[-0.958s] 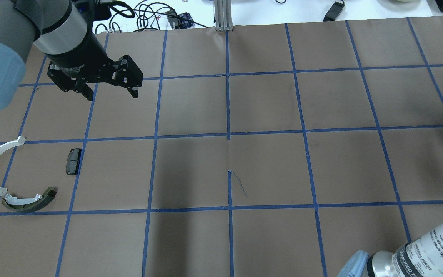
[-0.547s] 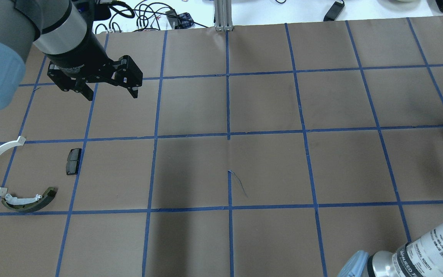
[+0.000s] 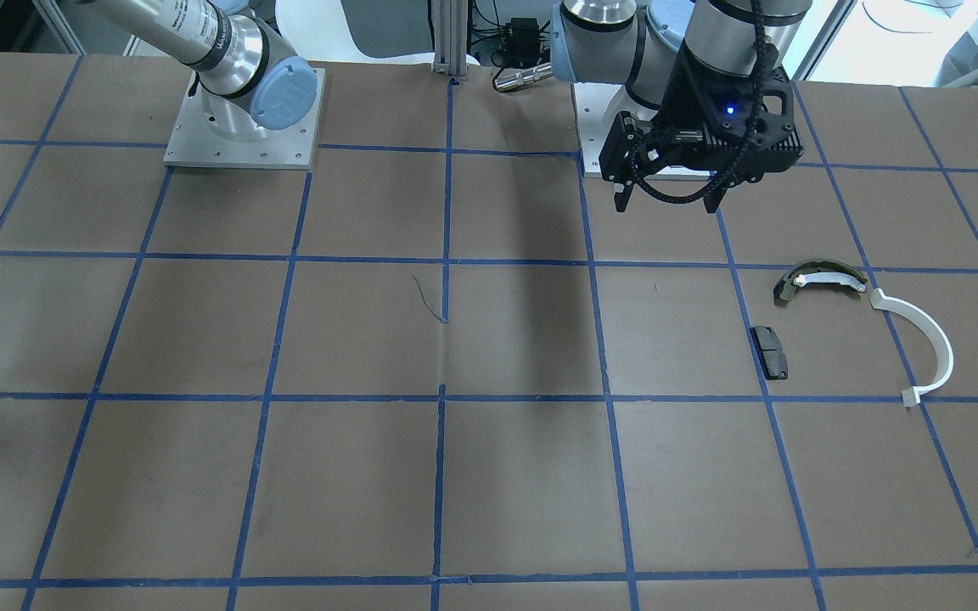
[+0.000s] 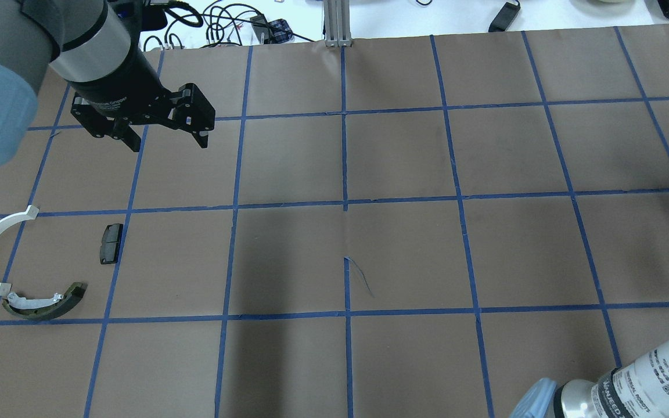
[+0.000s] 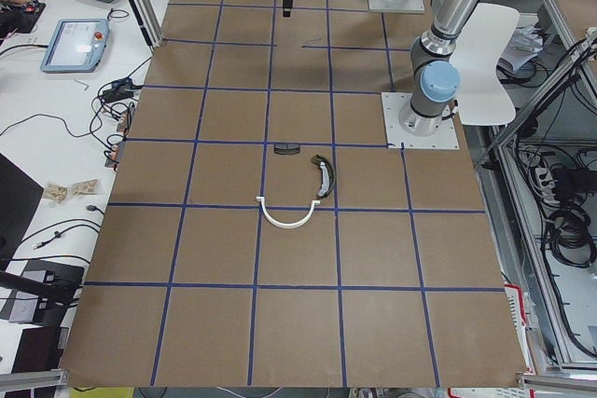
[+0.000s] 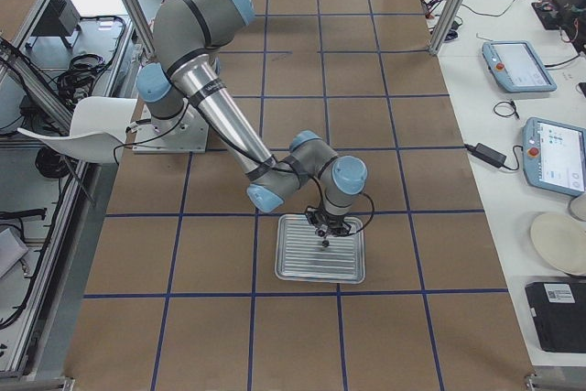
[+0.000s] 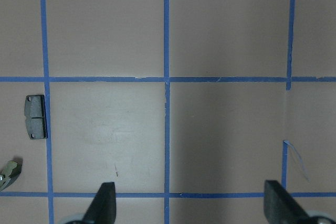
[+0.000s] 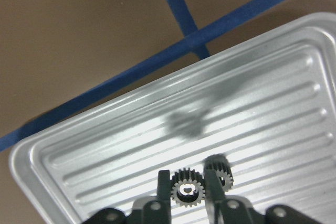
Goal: Place bearing gear from tray to pile
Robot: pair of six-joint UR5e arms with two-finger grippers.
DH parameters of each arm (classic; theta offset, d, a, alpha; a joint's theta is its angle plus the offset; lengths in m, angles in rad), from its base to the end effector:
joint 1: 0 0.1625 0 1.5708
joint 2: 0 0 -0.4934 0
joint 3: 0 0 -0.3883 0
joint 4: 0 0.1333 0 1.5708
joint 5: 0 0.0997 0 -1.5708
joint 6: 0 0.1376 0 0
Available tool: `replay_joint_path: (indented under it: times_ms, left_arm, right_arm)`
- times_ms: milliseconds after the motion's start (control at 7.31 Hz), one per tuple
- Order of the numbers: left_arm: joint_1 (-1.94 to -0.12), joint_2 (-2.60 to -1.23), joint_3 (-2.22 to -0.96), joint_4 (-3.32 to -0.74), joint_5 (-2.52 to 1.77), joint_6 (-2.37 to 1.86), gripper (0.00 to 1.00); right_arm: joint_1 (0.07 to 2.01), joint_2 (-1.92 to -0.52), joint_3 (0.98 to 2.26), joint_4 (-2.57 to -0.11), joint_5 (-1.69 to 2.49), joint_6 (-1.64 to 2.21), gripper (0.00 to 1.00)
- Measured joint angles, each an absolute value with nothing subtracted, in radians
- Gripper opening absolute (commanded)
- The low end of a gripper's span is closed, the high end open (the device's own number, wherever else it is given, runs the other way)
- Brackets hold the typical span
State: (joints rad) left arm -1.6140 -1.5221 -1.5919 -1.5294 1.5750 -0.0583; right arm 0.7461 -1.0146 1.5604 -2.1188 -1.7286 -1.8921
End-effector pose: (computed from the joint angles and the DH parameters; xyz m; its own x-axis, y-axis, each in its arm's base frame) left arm -0.1530 -0.4669 0.5356 -0.9999 -0.0153 -0.0002 -0.0152 0.9975 -0.0691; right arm -0.4326 -0.5520 0.2443 -0.4851 -0.8731 -0.0475 -0.8677 0.4740 0.1498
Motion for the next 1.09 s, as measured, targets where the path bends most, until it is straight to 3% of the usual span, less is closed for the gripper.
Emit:
replay_joint_path:
  times_ms: [547,1095]
  left_arm:
    - [-1.613,-1.523,-1.59,-1.529,1.574,-0.058,1.0]
    - [-1.614,-1.523,-1.588,-1.529,1.575,-0.058,1.0]
  right_arm:
    - [0.872,-1.16,1.566,-1.832,-1.628,-1.442,0.0]
    - [1.183,-1.25,1.573,-1.724,-1.536,-0.881,0.0]
